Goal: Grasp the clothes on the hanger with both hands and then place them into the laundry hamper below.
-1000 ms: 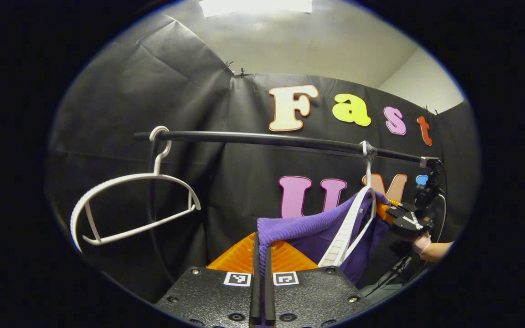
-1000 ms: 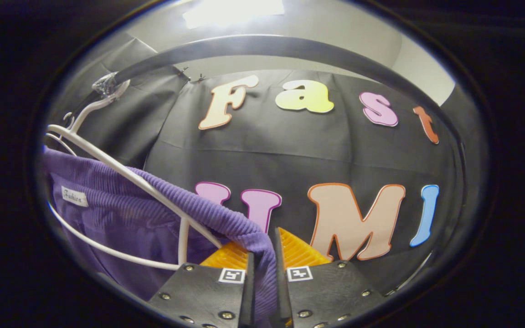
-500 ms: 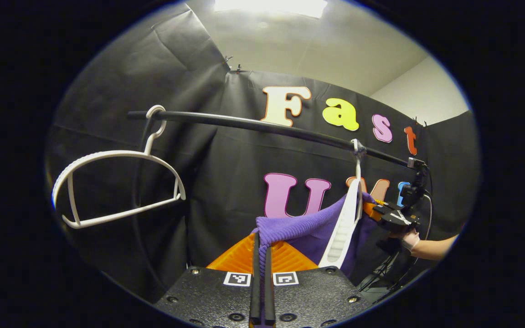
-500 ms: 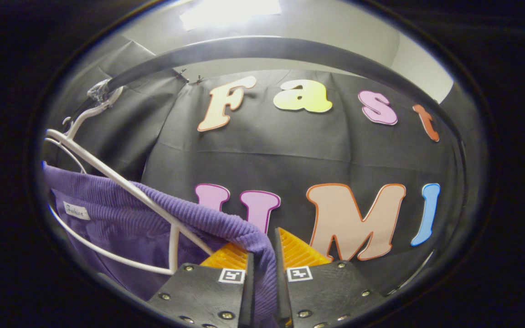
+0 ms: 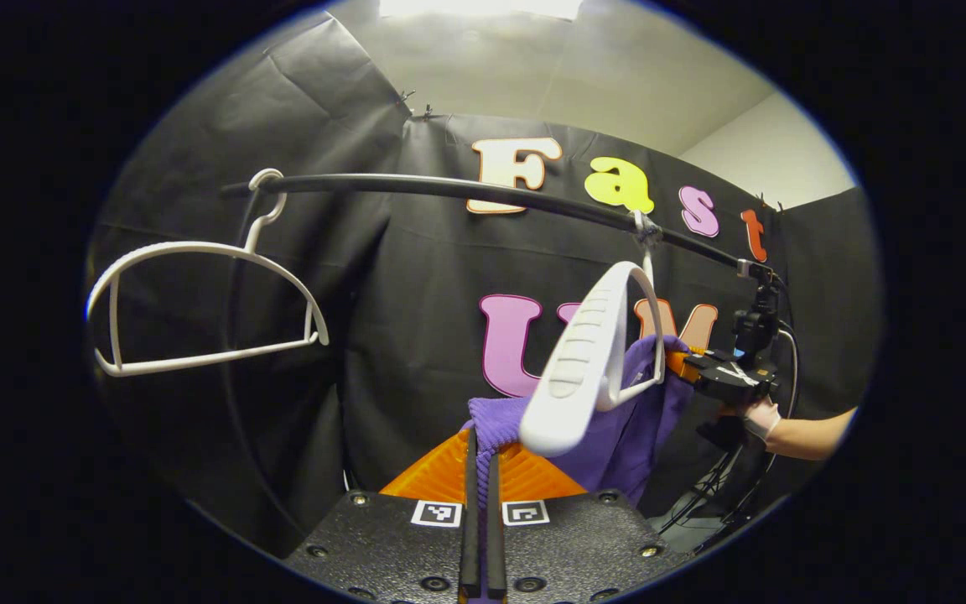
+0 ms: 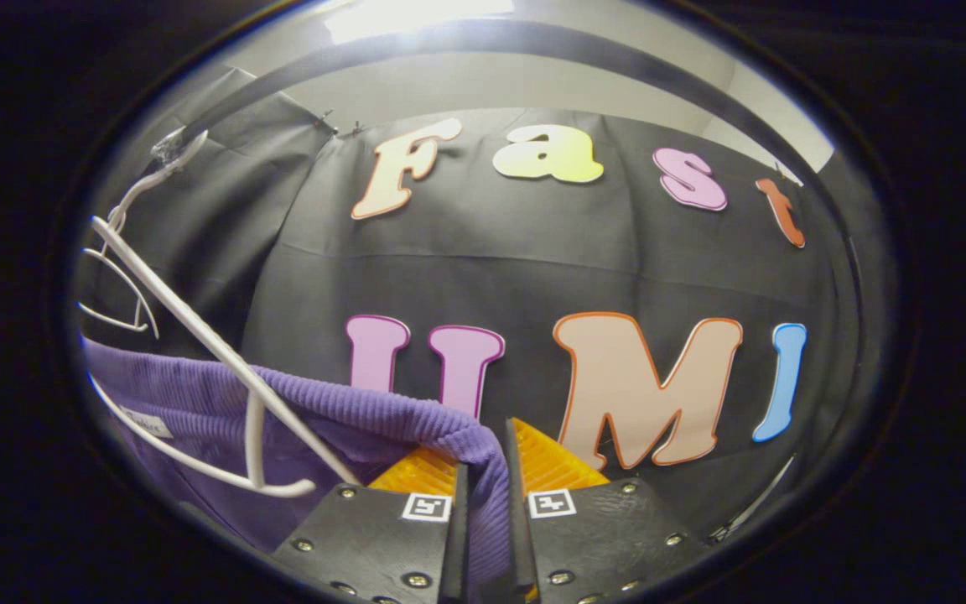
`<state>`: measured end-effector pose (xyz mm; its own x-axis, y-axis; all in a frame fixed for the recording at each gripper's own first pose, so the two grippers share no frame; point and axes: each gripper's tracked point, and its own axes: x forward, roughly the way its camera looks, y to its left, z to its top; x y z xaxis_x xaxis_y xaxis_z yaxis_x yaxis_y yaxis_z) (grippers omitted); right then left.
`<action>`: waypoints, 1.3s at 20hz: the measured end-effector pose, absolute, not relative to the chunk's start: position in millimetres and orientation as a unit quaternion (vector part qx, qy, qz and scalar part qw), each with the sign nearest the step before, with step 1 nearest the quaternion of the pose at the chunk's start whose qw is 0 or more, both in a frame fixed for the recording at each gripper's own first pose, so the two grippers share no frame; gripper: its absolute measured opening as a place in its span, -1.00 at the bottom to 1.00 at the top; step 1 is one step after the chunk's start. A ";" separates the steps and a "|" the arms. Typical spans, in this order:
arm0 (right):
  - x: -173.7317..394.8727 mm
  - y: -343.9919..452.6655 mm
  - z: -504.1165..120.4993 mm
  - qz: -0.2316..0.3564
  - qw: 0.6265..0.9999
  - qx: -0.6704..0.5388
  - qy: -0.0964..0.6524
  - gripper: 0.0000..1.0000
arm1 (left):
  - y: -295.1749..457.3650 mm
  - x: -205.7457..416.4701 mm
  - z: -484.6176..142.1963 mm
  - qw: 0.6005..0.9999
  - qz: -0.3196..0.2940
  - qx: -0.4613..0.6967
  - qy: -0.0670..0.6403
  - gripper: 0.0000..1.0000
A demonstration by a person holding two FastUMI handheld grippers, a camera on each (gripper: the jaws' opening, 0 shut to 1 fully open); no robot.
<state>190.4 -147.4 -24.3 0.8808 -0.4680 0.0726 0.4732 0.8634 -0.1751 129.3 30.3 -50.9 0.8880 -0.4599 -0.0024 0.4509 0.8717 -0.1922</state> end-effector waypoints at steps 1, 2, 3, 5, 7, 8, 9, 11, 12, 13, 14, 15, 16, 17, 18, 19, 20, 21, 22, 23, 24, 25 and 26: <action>188.0 -150.6 -27.9 -0.247 0.964 -0.099 -0.009 -0.63 | 27.4 129.8 -51.2 0.968 -0.231 -0.095 0.022 -0.93; 185.6 -154.0 -32.0 -0.250 0.963 -0.103 -0.004 -0.61 | 25.4 130.4 -52.4 0.969 -0.225 -0.098 0.020 -0.93; 181.1 -154.6 -35.5 -0.251 0.962 -0.107 0.000 -0.62 | 24.4 129.7 -54.2 0.971 -0.217 -0.103 0.021 -0.93; 173.6 -155.8 -43.9 -0.254 0.961 -0.113 0.008 -0.62 | 21.8 129.1 -57.1 0.974 -0.202 -0.103 0.022 -0.93; 166.6 -154.9 -50.5 -0.255 0.960 -0.118 0.016 -0.63 | 17.9 127.3 -64.2 0.977 -0.191 -0.094 0.029 -0.93; 163.1 -155.3 -54.5 -0.256 0.959 -0.119 0.021 -0.63 | 16.2 125.8 -68.5 0.978 -0.188 -0.088 0.032 -0.93; 160.4 -156.3 -58.6 -0.256 0.959 -0.118 0.026 -0.62 | 13.8 124.2 -73.5 0.978 -0.186 -0.083 0.038 -0.93; 157.0 -156.9 -68.0 -0.256 0.959 -0.114 0.036 -0.61 | 10.9 122.0 -83.5 0.978 -0.181 -0.087 0.048 -0.93; 155.8 -156.1 -72.0 -0.253 0.960 -0.112 0.042 -0.61 | 8.8 123.5 -89.0 0.979 -0.177 -0.090 0.055 -0.93; 152.7 -155.9 -77.0 -0.251 0.960 -0.113 0.048 -0.61 | 7.0 123.5 -93.3 0.979 -0.174 -0.091 0.058 -0.93; 150.3 -154.2 -81.9 -0.248 0.960 -0.115 0.056 -0.61 | 4.5 123.3 -98.4 0.979 -0.172 -0.091 0.063 -0.93; 147.9 -150.6 -88.1 -0.245 0.961 -0.115 0.061 -0.62 | 2.8 122.5 -103.3 0.979 -0.170 -0.088 0.069 -0.93; 145.3 -147.1 -94.0 -0.242 0.961 -0.112 0.066 -0.61 | 0.2 122.6 -107.4 0.979 -0.170 -0.085 0.071 -0.93; 142.4 -142.3 -100.2 -0.238 0.963 -0.108 0.071 -0.62 | -3.4 121.5 -111.2 0.979 -0.171 -0.083 0.075 -0.93; 140.3 -136.3 -107.6 -0.231 0.964 -0.105 0.079 -0.62 | -8.6 120.9 -116.4 0.978 -0.174 -0.080 0.079 -0.93; 137.7 -128.9 -115.4 -0.223 0.965 -0.105 0.087 -0.62 | -12.8 119.6 -120.6 0.978 -0.175 -0.074 0.083 -0.94; 135.0 -120.8 -123.1 -0.215 0.966 -0.106 0.094 -0.63 | -16.6 117.6 -124.3 0.978 -0.178 -0.066 0.087 -0.94; 133.1 -111.1 -129.9 -0.206 0.968 -0.106 0.100 -0.62 | -21.8 115.8 -129.0 0.977 -0.182 -0.057 0.091 -0.93; 130.4 -101.6 -137.2 -0.198 0.969 -0.105 0.106 -0.62 | -28.1 115.1 -134.8 0.976 -0.187 -0.050 0.095 -0.94; 126.9 -92.3 -146.3 -0.188 0.970 -0.103 0.113 -0.62 | -34.7 114.3 -140.0 0.975 -0.193 -0.047 0.100 -0.93; 123.9 -82.1 -153.3 -0.178 0.971 -0.099 0.121 -0.62 | -40.2 113.6 -147.5 0.973 -0.197 -0.046 0.107 -0.93; 121.2 -72.9 -160.8 -0.169 0.973 -0.097 0.127 -0.62 | -45.2 112.5 -153.9 0.972 -0.200 -0.047 0.114 -0.93; 119.0 -63.6 -167.0 -0.159 0.974 -0.093 0.133 -0.62 | -49.7 111.7 -159.6 0.971 -0.202 -0.046 0.121 -0.93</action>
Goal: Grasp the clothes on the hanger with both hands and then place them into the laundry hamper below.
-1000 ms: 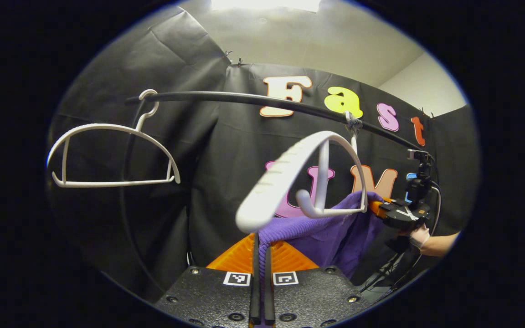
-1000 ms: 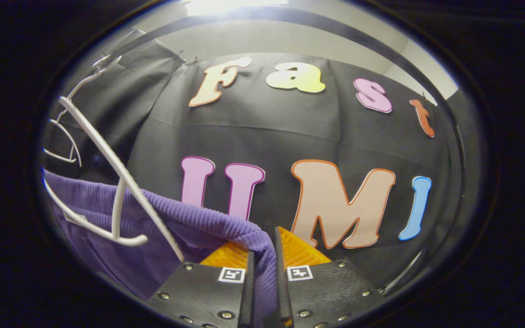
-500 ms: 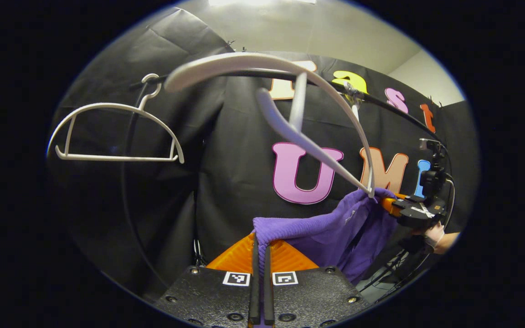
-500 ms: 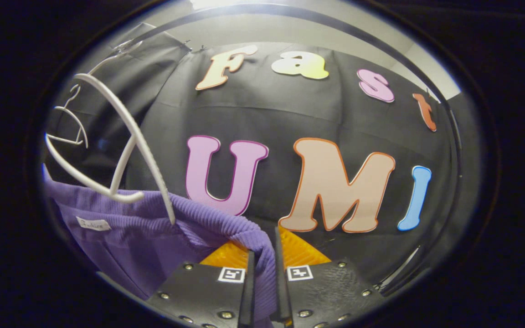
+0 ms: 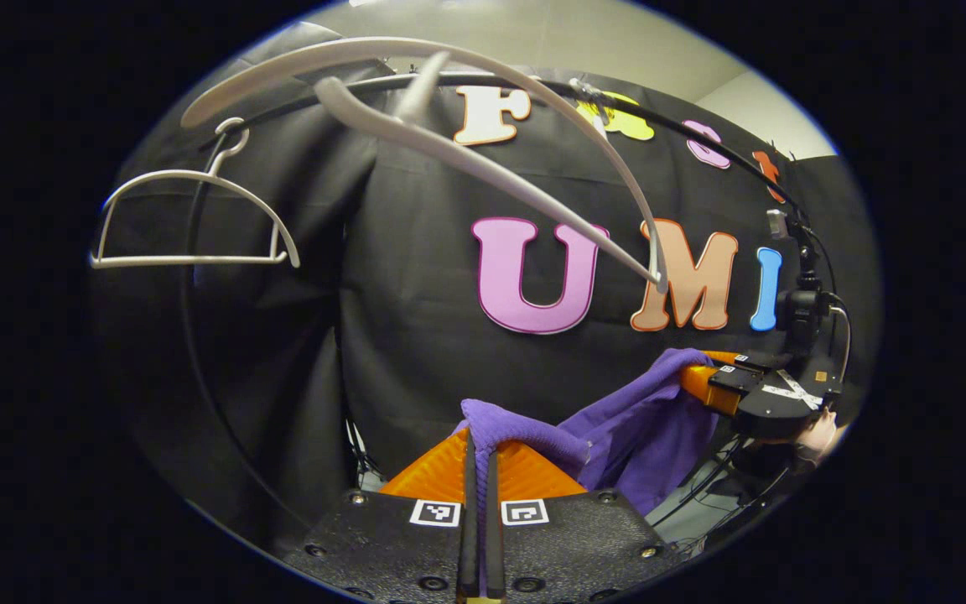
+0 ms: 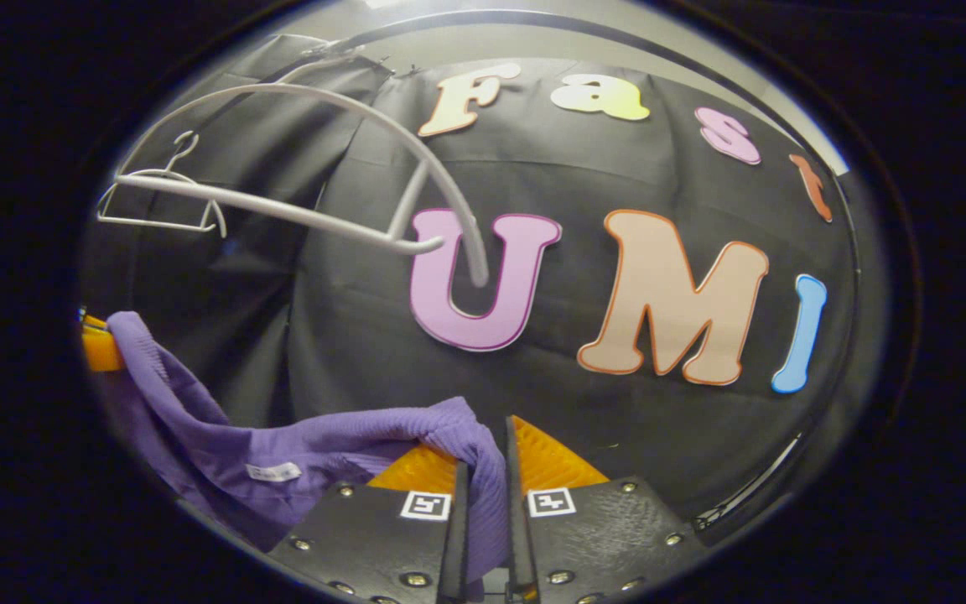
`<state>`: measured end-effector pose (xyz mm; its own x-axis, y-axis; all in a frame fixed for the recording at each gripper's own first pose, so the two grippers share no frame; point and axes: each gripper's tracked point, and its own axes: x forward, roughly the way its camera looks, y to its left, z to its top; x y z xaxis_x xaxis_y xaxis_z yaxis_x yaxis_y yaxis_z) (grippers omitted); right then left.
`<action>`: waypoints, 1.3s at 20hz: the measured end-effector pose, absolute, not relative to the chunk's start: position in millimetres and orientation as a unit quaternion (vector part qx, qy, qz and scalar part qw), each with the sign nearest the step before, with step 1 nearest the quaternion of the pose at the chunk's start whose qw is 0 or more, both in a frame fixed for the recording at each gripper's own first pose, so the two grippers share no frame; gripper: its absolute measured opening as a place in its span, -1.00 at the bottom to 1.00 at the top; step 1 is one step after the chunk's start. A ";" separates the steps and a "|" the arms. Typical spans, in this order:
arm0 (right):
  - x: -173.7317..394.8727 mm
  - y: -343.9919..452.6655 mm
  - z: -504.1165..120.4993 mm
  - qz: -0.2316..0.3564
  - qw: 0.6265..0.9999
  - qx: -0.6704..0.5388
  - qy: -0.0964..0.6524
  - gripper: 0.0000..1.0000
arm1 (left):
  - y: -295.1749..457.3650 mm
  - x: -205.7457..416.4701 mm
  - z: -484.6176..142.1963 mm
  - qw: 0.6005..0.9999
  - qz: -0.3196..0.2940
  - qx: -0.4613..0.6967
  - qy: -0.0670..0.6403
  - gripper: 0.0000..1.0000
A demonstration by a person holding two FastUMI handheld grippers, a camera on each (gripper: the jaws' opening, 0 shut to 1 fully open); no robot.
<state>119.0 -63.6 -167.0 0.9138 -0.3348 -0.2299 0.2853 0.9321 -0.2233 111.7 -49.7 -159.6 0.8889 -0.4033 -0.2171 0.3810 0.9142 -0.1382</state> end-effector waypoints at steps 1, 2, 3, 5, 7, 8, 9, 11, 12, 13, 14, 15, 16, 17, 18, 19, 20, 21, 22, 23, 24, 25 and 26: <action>116.8 -55.5 -173.7 -0.150 0.975 -0.090 0.140 -0.62 | -55.1 109.5 -167.8 0.969 -0.205 -0.043 0.131 -0.93; 114.2 -47.5 -180.9 -0.141 0.975 -0.088 0.148 -0.62 | -59.8 107.9 -179.8 0.967 -0.208 -0.040 0.141 -0.93; 110.5 -39.2 -189.8 -0.133 0.975 -0.085 0.155 -0.62 | -64.5 106.4 -189.8 0.965 -0.211 -0.037 0.151 -0.93; 103.2 -27.8 -207.5 -0.121 0.974 -0.081 0.174 -0.62 | -71.1 99.5 -210.0 0.960 -0.216 -0.035 0.175 -0.92; 95.5 -20.0 -224.3 -0.111 0.972 -0.075 0.193 -0.62 | -73.7 94.5 -227.7 0.955 -0.216 -0.037 0.200 -0.91; 92.1 -18.1 -232.1 -0.108 0.971 -0.075 0.202 -0.62 | -74.1 90.6 -235.4 0.952 -0.218 -0.039 0.209 -0.91; 88.7 -15.7 -238.5 -0.105 0.969 -0.075 0.209 -0.61 | -75.2 88.4 -243.8 0.950 -0.217 -0.038 0.219 -0.88; 81.0 -12.1 -254.8 -0.100 0.966 -0.072 0.227 -0.61 | -79.4 88.7 -256.7 0.947 -0.215 -0.037 0.237 -0.88; 77.5 -9.9 -260.6 -0.097 0.965 -0.071 0.234 -0.62 | -80.3 83.9 -265.6 0.945 -0.214 -0.037 0.245 -0.88; 73.4 -7.1 -267.9 -0.094 0.963 -0.072 0.243 -0.61 | -79.2 77.9 -272.9 0.943 -0.213 -0.037 0.254 -0.87; 68.9 -5.3 -275.7 -0.090 0.961 -0.072 0.251 -0.62 | -82.3 78.2 -276.5 0.941 -0.212 -0.037 0.261 -0.88; 63.3 -2.2 -283.8 -0.086 0.959 -0.070 0.260 -0.62 | -83.9 76.8 -282.3 0.939 -0.210 -0.038 0.269 -0.88; 60.4 -1.8 -291.2 -0.082 0.957 -0.068 0.270 -0.60 | -82.0 69.5 -292.2 0.937 -0.209 -0.039 0.278 -0.88; 55.2 0.0 -299.8 -0.080 0.955 -0.066 0.279 -0.62 | -79.7 62.4 -300.0 0.934 -0.210 -0.041 0.287 -0.88; 49.5 2.9 -308.2 -0.077 0.952 -0.062 0.289 -0.62 | -79.4 55.5 -305.2 0.930 -0.211 -0.044 0.296 -0.88; 42.5 6.6 -315.3 -0.075 0.950 -0.060 0.298 -0.60 | -79.4 55.0 -311.8 0.929 -0.209 -0.042 0.304 -0.82; 38.1 6.5 -321.0 -0.073 0.947 -0.058 0.308 -0.62 | -77.8 52.5 -319.1 0.926 -0.208 -0.041 0.311 -0.77; 34.1 6.5 -327.7 -0.071 0.944 -0.057 0.317 -0.61 | -75.9 49.0 -323.6 0.924 -0.206 -0.039 0.319 -0.66; 29.7 6.4 -333.5 -0.070 0.941 -0.055 0.326 -0.62 | -74.8 46.5 -328.7 0.923 -0.204 -0.038 0.325 -0.59; 24.0 6.4 -340.7 -0.068 0.938 -0.053 0.336 -0.62 | -74.0 42.9 -333.4 0.921 -0.203 -0.037 0.331 -0.48; 19.3 5.3 -347.5 -0.066 0.934 -0.050 0.347 -0.60 | -73.1 40.0 -338.0 0.918 -0.203 -0.039 0.338 -0.44; 18.3 5.6 -352.0 -0.065 0.930 -0.049 0.359 -0.61 | -74.1 36.0 -339.9 0.916 -0.206 -0.044 0.342 -0.31; 13.2 6.6 -360.9 -0.060 0.924 -0.047 0.374 -0.61 | -77.1 33.6 -340.8 0.916 -0.208 -0.048 0.341 -0.07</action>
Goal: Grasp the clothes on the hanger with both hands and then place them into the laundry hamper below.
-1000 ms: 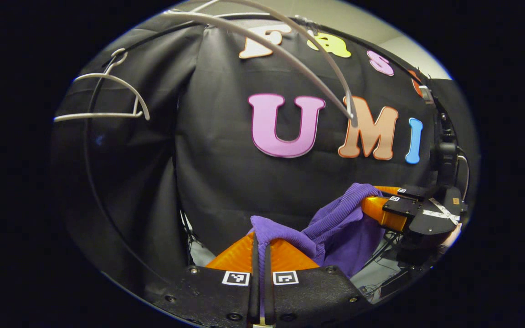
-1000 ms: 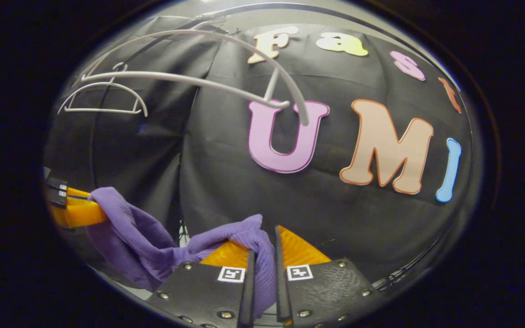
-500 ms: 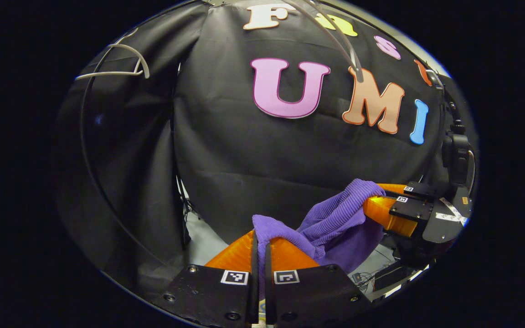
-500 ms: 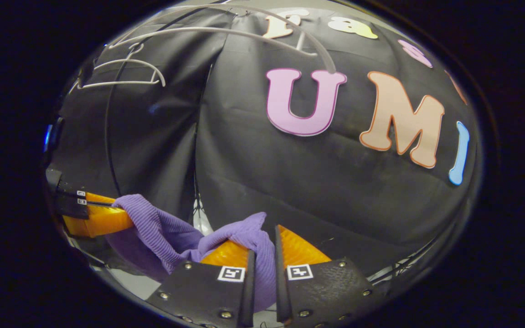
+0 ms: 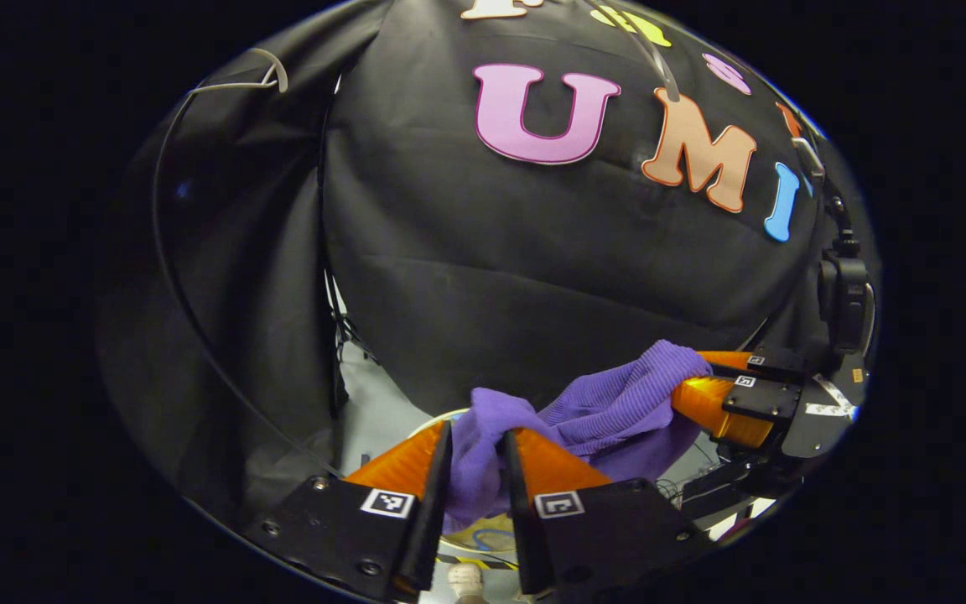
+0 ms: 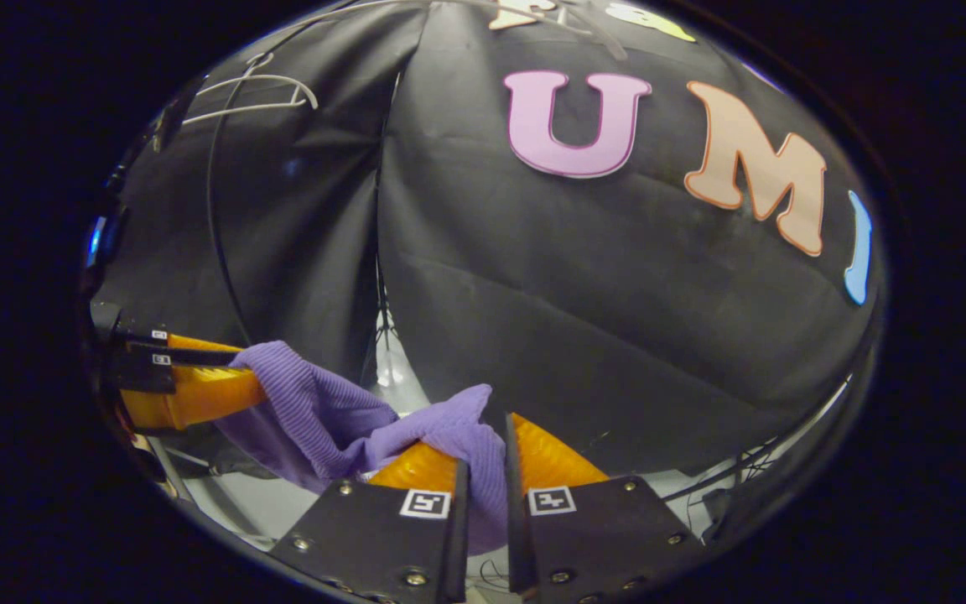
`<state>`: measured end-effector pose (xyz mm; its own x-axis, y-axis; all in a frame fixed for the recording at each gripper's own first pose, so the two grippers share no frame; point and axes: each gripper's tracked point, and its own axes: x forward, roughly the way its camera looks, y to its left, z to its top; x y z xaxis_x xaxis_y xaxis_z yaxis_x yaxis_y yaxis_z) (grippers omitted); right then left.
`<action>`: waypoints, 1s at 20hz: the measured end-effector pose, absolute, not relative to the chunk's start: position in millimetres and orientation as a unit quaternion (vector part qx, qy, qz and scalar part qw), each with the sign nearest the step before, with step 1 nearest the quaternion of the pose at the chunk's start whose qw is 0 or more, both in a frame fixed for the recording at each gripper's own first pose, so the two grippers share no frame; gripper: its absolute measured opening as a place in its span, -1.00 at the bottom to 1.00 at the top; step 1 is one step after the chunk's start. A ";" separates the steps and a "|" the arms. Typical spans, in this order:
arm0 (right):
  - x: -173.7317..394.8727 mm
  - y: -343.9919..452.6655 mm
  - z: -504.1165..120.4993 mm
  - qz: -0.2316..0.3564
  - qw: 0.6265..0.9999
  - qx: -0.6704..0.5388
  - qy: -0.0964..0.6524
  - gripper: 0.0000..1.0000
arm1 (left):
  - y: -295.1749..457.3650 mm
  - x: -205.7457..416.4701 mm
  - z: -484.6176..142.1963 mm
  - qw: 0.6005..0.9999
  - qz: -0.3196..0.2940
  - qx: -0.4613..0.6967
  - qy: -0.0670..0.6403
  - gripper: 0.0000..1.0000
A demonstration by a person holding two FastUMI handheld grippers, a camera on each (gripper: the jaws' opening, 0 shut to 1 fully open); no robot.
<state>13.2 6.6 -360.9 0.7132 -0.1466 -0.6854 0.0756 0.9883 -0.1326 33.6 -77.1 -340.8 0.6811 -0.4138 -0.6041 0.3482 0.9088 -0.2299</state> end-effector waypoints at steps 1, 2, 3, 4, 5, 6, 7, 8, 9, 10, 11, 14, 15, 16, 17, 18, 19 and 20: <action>5.0 5.7 -371.2 -0.058 0.919 -0.049 0.386 -0.60 | -79.2 34.8 -338.7 0.915 -0.212 -0.051 0.340 0.06; -4.8 7.1 -383.0 -0.052 0.914 -0.048 0.400 -0.60 | -79.0 33.3 -339.9 0.914 -0.213 -0.050 0.341 0.19; -18.6 11.4 -394.3 -0.050 0.908 -0.052 0.413 -0.54 | -78.4 32.8 -341.2 0.913 -0.214 -0.047 0.343 0.38; -28.5 16.6 -403.8 -0.043 0.903 -0.049 0.425 -0.44 | -78.7 32.0 -345.3 0.912 -0.216 -0.046 0.346 0.38; -38.5 23.4 -410.6 -0.034 0.897 -0.046 0.438 -0.27 | -78.5 31.2 -345.0 0.911 -0.217 -0.046 0.348 0.27; -42.3 26.8 -409.9 -0.033 0.898 -0.044 0.436 -0.24 | -77.9 29.4 -346.0 0.910 -0.218 -0.045 0.350 0.27; -45.3 30.1 -412.3 -0.032 0.899 -0.041 0.436 -0.18 | -77.7 27.7 -347.8 0.909 -0.218 -0.044 0.352 0.27; -46.0 31.6 -409.5 -0.030 0.899 -0.038 0.435 -0.18 | -77.6 27.3 -348.6 0.909 -0.218 -0.045 0.353 0.27; -46.2 32.7 -407.2 -0.028 0.900 -0.038 0.433 -0.18 | -78.0 26.5 -348.0 0.908 -0.218 -0.045 0.354 0.27; -44.2 32.3 -404.4 -0.029 0.902 -0.037 0.430 -0.18 | -77.0 26.4 -349.2 0.909 -0.217 -0.043 0.354 0.27; -42.3 32.5 -401.3 -0.029 0.904 -0.035 0.426 -0.18 | -76.4 26.8 -348.4 0.909 -0.216 -0.043 0.353 0.27; -31.9 27.2 -383.2 -0.035 0.913 -0.032 0.406 -0.18 | -77.8 26.0 -341.8 0.911 -0.215 -0.046 0.348 0.51; -28.8 24.8 -373.8 -0.037 0.917 -0.033 0.396 -0.18 | -78.5 26.6 -336.6 0.913 -0.214 -0.044 0.344 0.43; -22.9 21.3 -363.5 -0.041 0.921 -0.033 0.385 -0.18 | -78.1 27.3 -333.5 0.915 -0.214 -0.043 0.340 0.46; -19.7 19.6 -354.1 -0.044 0.926 -0.033 0.374 -0.18 | -79.6 28.0 -325.9 0.917 -0.215 -0.043 0.333 0.55; -14.0 16.0 -340.9 -0.048 0.931 -0.032 0.360 -0.19 | -82.1 28.7 -319.6 0.918 -0.219 -0.044 0.328 0.60; -11.0 13.7 -326.5 -0.052 0.936 -0.031 0.346 -0.23 | -85.9 28.6 -311.7 0.920 -0.222 -0.045 0.321 0.62; -6.0 10.3 -311.3 -0.055 0.941 -0.030 0.332 -0.19 | -88.5 28.7 -304.6 0.922 -0.225 -0.045 0.313 0.62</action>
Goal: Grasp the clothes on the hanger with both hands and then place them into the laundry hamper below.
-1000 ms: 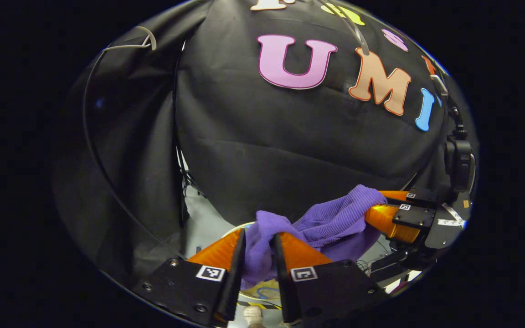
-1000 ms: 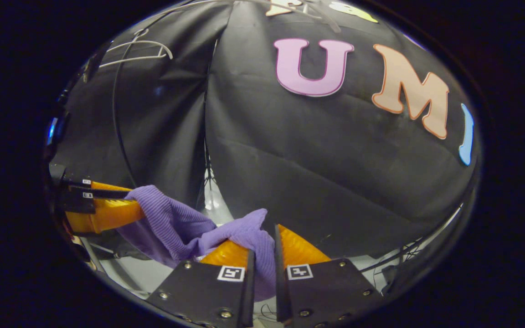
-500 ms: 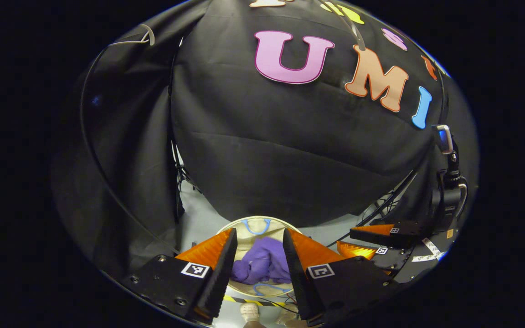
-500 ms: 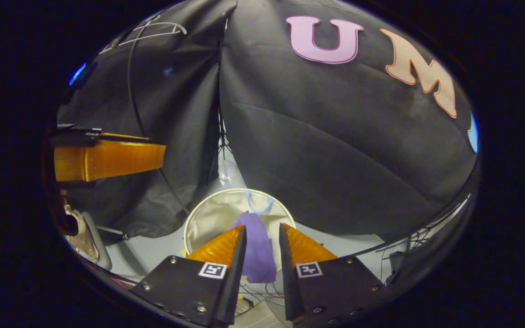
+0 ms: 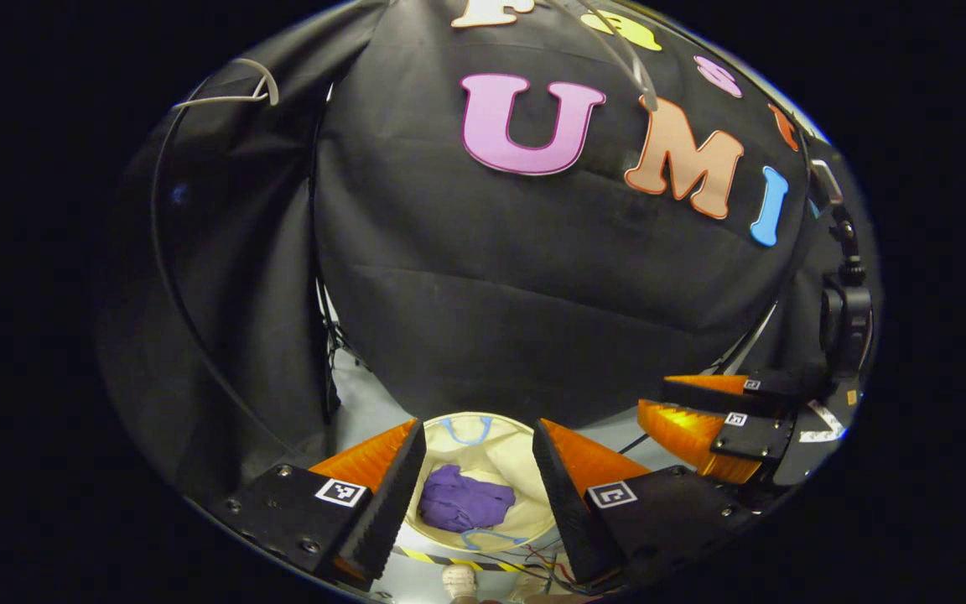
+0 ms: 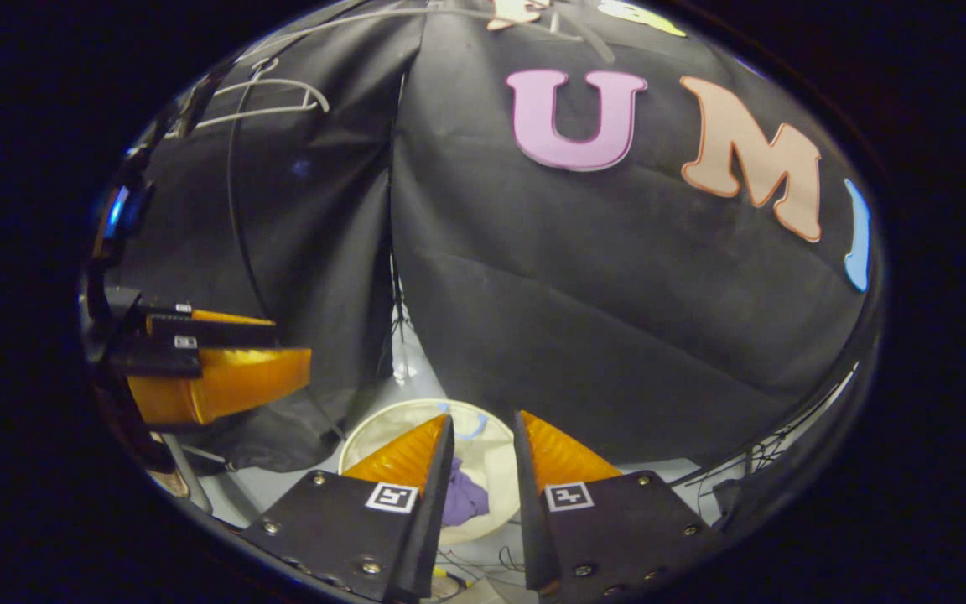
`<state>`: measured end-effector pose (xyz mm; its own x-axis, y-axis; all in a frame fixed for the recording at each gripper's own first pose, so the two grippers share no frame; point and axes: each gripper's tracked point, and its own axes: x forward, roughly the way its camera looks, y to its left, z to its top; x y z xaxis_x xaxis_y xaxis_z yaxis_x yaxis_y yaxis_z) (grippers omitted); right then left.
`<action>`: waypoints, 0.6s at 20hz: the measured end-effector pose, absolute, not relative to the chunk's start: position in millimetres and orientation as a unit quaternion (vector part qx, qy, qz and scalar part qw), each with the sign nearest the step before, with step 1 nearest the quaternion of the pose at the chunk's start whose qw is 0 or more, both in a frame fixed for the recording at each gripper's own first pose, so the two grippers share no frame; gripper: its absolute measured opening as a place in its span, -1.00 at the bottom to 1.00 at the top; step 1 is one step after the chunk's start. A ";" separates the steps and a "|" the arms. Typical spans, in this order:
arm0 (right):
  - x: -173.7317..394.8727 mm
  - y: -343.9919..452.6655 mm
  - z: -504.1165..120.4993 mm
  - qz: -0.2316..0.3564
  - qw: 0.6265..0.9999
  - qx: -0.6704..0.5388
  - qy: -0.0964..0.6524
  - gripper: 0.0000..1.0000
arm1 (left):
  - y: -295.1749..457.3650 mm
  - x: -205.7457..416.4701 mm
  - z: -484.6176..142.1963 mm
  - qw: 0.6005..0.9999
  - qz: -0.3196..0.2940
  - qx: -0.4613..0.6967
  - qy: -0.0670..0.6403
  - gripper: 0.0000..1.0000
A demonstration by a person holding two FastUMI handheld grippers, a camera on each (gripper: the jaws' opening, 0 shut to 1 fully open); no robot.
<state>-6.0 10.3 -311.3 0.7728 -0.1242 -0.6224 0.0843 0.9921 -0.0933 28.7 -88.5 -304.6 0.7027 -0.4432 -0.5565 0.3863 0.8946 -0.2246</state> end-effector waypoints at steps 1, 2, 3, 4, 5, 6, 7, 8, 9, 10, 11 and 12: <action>-2.0 6.6 -297.5 -0.060 0.946 -0.031 0.316 -0.18 | -92.4 29.3 -295.0 0.924 -0.228 -0.045 0.304 0.62; 2.5 1.3 -282.6 -0.064 0.951 -0.032 0.300 -0.18 | -96.3 30.2 -285.0 0.926 -0.231 -0.044 0.295 0.62; 6.5 -4.5 -265.8 -0.069 0.956 -0.035 0.283 -0.13 | -100.8 30.7 -272.6 0.928 -0.236 -0.045 0.284 0.62; 9.6 -9.2 -247.9 -0.073 0.961 -0.037 0.266 -0.14 | -106.8 32.9 -259.7 0.931 -0.242 -0.048 0.271 0.62; 10.8 -12.3 -230.8 -0.078 0.965 -0.040 0.248 -0.14 | -112.5 35.1 -243.6 0.933 -0.246 -0.051 0.256 0.62; 13.6 -17.8 -212.6 -0.083 0.969 -0.042 0.231 -0.13 | -117.9 37.3 -228.8 0.937 -0.248 -0.053 0.241 0.62; 15.0 -22.8 -196.4 -0.089 0.972 -0.044 0.213 -0.13 | -122.4 39.7 -212.7 0.940 -0.249 -0.054 0.226 0.62; 16.9 -29.4 -176.7 -0.096 0.975 -0.045 0.196 -0.12 | -127.8 41.9 -195.8 0.943 -0.251 -0.057 0.210 0.62; 16.5 -35.3 -155.7 -0.102 0.978 -0.046 0.176 -0.14 | -133.1 44.4 -177.2 0.946 -0.253 -0.060 0.192 0.62; 15.4 -43.8 -136.4 -0.108 0.980 -0.050 0.157 -0.14 | -139.9 46.6 -158.9 0.949 -0.254 -0.065 0.175 0.60; 10.6 -49.0 -115.1 -0.114 0.982 -0.055 0.138 0.17 | -140.5 44.8 -143.4 0.951 -0.256 -0.069 0.159 0.67; 6.3 -56.1 -95.1 -0.122 0.983 -0.062 0.122 0.31 | -142.6 44.2 -125.6 0.953 -0.256 -0.071 0.144 0.62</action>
<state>6.3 -56.1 -95.1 0.9407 -0.2547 -0.2240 0.2245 0.9626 -0.1514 44.2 -142.6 -125.6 0.8270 -0.5089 -0.2387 0.4681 0.8587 -0.2087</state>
